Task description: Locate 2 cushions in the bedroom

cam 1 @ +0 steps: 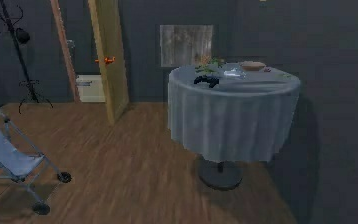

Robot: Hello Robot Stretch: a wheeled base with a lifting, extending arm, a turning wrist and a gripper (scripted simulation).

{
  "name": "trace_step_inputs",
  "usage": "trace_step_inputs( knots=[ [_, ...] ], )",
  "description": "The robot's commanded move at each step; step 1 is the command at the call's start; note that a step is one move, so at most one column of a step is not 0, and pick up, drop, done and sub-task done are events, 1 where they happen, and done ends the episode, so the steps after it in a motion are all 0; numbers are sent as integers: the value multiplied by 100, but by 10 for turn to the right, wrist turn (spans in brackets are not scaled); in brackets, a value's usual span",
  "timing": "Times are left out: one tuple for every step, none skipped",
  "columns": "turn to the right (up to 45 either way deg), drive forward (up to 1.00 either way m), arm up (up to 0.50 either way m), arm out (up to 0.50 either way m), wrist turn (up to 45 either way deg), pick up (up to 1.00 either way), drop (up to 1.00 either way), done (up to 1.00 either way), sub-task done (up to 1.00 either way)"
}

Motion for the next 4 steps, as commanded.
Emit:
trace_step_inputs(
  knots=[
    [-30,0,0,0,0,0,0,0,0],
    [0,55,0,0,0,0,0,0,0],
    [-180,0,0,0,0,0,0,0,0],
    [0,100,0,0,0,0,0,0,0]
  ],
)
